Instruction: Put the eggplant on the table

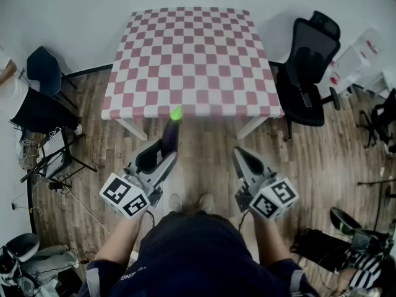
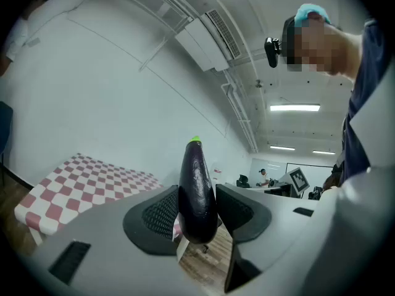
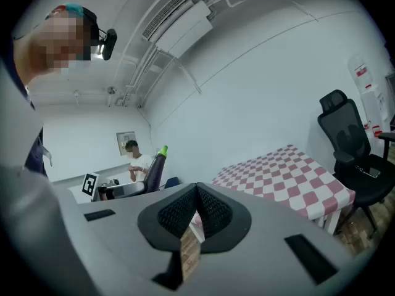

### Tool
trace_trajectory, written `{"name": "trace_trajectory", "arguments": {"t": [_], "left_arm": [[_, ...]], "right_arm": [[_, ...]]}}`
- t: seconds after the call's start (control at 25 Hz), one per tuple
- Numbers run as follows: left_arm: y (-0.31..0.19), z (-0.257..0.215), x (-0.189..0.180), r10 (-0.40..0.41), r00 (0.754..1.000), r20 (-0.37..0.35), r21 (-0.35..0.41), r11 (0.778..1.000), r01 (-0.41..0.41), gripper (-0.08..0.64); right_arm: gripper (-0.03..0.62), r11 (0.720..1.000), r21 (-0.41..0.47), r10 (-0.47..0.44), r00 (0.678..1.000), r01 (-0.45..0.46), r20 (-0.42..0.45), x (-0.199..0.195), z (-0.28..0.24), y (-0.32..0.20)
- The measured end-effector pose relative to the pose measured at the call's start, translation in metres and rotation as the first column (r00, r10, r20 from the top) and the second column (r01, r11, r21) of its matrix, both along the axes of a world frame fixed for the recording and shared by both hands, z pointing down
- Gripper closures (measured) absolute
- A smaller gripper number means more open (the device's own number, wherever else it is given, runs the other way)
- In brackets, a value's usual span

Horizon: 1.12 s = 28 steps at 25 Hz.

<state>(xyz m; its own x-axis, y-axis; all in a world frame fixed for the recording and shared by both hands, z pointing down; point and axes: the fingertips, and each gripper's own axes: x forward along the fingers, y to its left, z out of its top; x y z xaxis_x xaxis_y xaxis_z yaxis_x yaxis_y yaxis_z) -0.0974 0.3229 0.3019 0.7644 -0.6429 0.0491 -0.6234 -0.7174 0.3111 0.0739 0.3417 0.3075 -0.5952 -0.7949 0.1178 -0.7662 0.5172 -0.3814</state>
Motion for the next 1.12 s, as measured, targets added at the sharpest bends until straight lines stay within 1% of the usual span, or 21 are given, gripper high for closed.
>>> {"name": "trace_trajectory", "arguments": {"t": [0.28,0.48,0.76,0.92,1.12], "left_arm": [[-0.008,0.003,0.018,-0.013,1.000,0.012,0.001,1.000,0.013,0.348],[-0.010,0.007,0.031,-0.043,0.999,0.019,-0.002,0.999,0.044,0.348],[-0.017,0.018,0.052,-0.074,0.997,0.017,-0.029,0.997,0.074,0.348],[-0.031,0.018,0.060,-0.077,0.997,0.020,-0.024,0.997,0.077,0.348],[-0.057,0.023,0.063,-0.077,0.997,0.010,-0.028,0.997,0.077,0.348]], "right_arm": [[0.577,1.000,0.014,-0.014,0.999,0.014,0.032,0.018,-0.002,-0.012],[0.577,0.999,0.007,-0.040,0.999,0.040,0.030,0.036,0.003,-0.016],[0.577,0.999,0.004,-0.049,0.998,0.049,0.045,0.066,0.005,-0.025],[0.577,0.999,0.003,-0.036,0.998,0.036,0.055,0.080,0.006,-0.038],[0.577,1.000,-0.006,-0.027,0.998,0.027,0.053,0.085,0.012,-0.061]]}}
